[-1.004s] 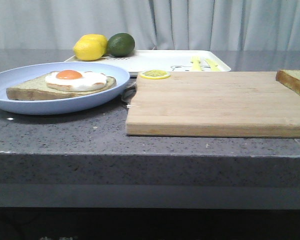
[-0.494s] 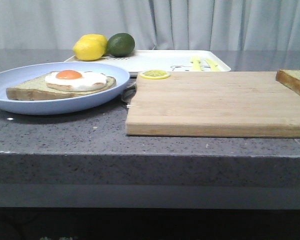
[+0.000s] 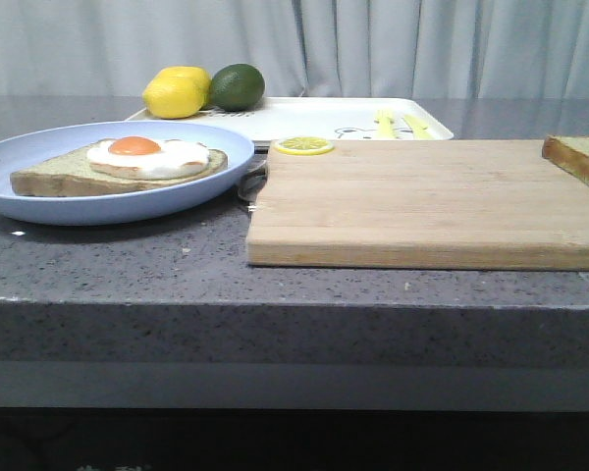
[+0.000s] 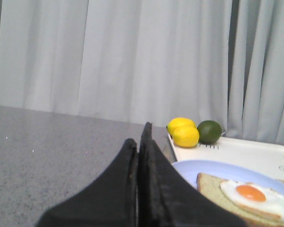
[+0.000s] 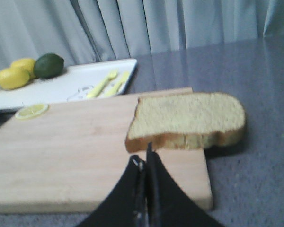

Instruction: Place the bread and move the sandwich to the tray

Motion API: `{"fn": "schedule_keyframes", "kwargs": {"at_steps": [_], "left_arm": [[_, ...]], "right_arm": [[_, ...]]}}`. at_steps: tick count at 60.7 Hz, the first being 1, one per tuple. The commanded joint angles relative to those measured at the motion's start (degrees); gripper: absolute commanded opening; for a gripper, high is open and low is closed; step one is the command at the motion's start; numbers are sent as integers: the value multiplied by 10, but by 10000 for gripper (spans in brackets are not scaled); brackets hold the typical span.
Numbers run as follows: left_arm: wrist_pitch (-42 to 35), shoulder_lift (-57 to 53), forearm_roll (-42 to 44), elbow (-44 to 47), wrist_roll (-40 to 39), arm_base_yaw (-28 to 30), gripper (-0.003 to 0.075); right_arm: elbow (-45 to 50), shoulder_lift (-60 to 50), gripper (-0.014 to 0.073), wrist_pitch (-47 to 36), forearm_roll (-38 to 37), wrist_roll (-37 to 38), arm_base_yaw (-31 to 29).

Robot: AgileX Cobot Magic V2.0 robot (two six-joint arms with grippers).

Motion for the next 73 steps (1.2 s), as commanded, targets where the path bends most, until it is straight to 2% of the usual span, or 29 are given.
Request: {"fn": "schedule_keyframes", "kwargs": {"at_steps": [1, 7, 14, 26, 36, 40, 43, 48, 50, 55, 60, 63, 65, 73], "left_arm": [[-27, -3, -6, -60, -4, -4, -20], [42, 35, 5, -122, -3, -4, -20], [106, 128, 22, -183, -3, -4, -20], [109, 290, 22, -242, -3, -4, -20], [102, 332, 22, -255, -3, -4, -20], [101, 333, 22, -255, -3, -4, -19], [100, 333, 22, -255, -3, -4, -13], [99, 333, 22, -255, -3, -4, 58], [97, 333, 22, -255, -3, -4, 115], [96, 333, 22, -255, -3, -4, 325], [96, 333, 22, -255, -3, -4, 522], [96, 333, 22, -255, -3, -4, 603], [96, 333, 22, -255, -3, -4, 629], [96, 333, 22, -255, -3, -4, 628]], "right_arm": [[-63, -2, -59, -34, 2, -5, -4], [-125, 27, -59, 10, 2, -5, -4], [-198, 100, -59, 56, 2, -5, -4], [-264, 241, -59, 66, -9, -5, -4], [-275, 289, -53, 48, -9, -5, -4], [-275, 290, -15, 47, -9, -5, -4], [-275, 290, 50, 47, -9, -5, -4], [-275, 290, 192, 48, -9, -5, -4], [-275, 290, 274, 48, -9, -5, -4], [-275, 290, 493, 49, -9, -5, -4], [-272, 290, 645, 48, -9, -5, -4], [-272, 290, 659, 49, -9, -5, -4], [-272, 290, 650, 49, -9, -5, -4], [-283, 297, 643, 52, -6, -5, -4]]}}
